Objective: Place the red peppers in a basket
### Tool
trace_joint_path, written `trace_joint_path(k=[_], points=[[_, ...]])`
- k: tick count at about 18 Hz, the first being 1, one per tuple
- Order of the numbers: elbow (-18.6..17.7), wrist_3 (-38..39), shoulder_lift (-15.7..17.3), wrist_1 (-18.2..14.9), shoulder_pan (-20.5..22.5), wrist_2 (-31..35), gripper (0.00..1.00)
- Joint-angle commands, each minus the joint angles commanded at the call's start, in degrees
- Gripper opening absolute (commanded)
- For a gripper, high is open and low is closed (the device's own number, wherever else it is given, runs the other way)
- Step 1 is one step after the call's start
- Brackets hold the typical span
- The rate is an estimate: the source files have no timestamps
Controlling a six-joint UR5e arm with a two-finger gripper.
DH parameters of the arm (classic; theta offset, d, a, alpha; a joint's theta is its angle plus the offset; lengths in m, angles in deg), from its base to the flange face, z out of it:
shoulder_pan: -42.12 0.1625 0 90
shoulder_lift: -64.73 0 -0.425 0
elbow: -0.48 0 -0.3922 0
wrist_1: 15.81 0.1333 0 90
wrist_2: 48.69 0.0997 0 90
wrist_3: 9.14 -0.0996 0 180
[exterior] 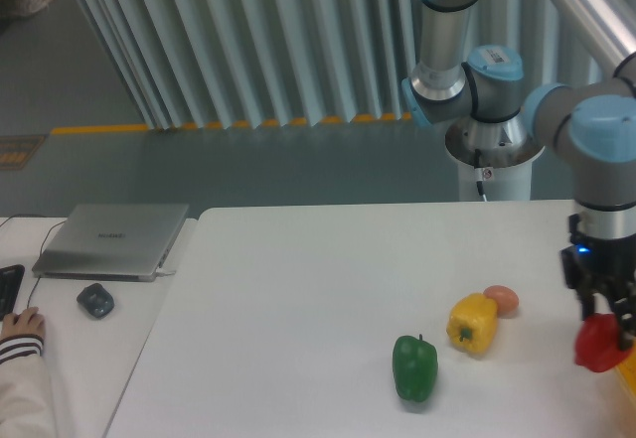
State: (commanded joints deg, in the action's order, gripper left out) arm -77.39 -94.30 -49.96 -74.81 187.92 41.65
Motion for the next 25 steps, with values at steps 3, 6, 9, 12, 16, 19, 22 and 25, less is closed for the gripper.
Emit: trace_joint_path(k=[3, 6, 9, 12, 16, 19, 22, 25], points=[[0.00, -0.09, -1.23, 2.22, 2.28, 0.18, 0.27], [-0.52, 0.87, -2.11, 2.13, 3.08, 2.01, 0.30], [-3.07, 3.95, -2.11, 2.04, 2.91, 3.34, 0.52], [-3.43, 3.87, -2.03, 2.22, 2.82, 3.34, 1.00], [-3.78, 3.52, -1.85, 2.13, 2.82, 3.25, 1.00], [-3.78, 3.86, -1.76, 2.13, 2.73, 3.17, 1.00], [-3.87, 3.87, -1.15, 0.73, 2.38, 2.03, 1.00], [-4.22, 3.95, -0.36, -4.18, 0.45, 1.67, 1.00]])
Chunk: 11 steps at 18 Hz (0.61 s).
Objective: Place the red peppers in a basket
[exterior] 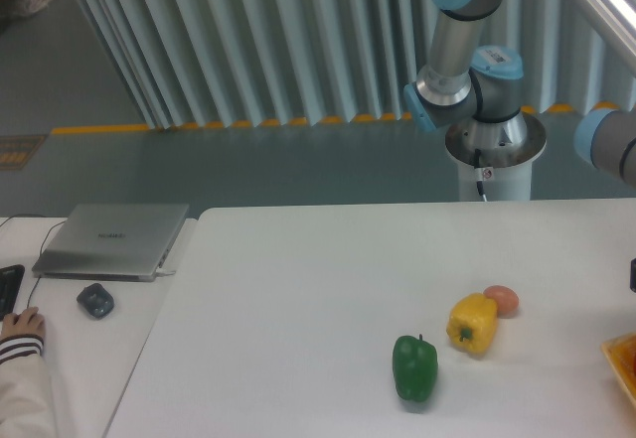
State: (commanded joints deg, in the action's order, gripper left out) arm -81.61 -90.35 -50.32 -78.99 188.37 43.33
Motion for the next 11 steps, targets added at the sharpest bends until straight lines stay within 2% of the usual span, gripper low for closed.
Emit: trace_joint_path(k=[2, 3, 5, 8, 11], points=[[0.17, -0.09, 0.79, -2.81, -0.88, -2.09, 1.00], [0.52, -0.17, 1.49, -5.61, -0.71, -7.68, 1.00], [0.27, -0.70, 3.16, -8.09, -0.97, -9.49, 1.00], [-0.26, -0.70, 4.13, -9.85, -4.65, -9.76, 1.00], [-1.32, -0.70, 4.92, -10.03, -7.73, -9.32, 1.00]])
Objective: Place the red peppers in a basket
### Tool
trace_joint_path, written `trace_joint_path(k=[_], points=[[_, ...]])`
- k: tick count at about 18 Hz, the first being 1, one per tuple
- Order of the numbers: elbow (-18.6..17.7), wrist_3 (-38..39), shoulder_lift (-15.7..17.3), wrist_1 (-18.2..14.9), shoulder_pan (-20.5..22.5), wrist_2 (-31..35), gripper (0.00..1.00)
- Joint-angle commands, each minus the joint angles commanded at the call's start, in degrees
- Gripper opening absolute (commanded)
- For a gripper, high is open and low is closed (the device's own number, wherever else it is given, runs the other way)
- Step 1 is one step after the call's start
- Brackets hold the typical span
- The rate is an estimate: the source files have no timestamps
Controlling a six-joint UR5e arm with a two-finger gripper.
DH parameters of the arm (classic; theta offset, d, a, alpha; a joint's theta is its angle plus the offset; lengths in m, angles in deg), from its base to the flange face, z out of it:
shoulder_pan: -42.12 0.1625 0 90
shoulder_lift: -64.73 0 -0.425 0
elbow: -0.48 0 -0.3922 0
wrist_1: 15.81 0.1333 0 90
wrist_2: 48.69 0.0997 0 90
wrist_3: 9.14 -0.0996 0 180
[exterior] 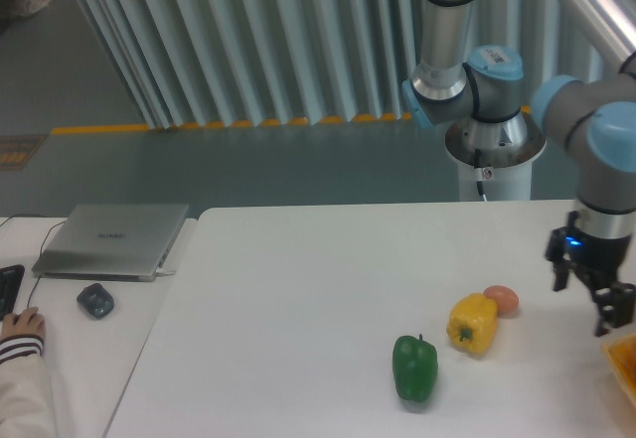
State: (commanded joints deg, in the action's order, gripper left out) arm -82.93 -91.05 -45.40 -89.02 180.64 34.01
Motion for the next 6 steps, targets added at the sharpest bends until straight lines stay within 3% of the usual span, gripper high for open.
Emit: trace_joint_path(k=[6], points=[[-3.60, 0.26, 2.11, -0.09, -2.29, 3.78, 1.00]])
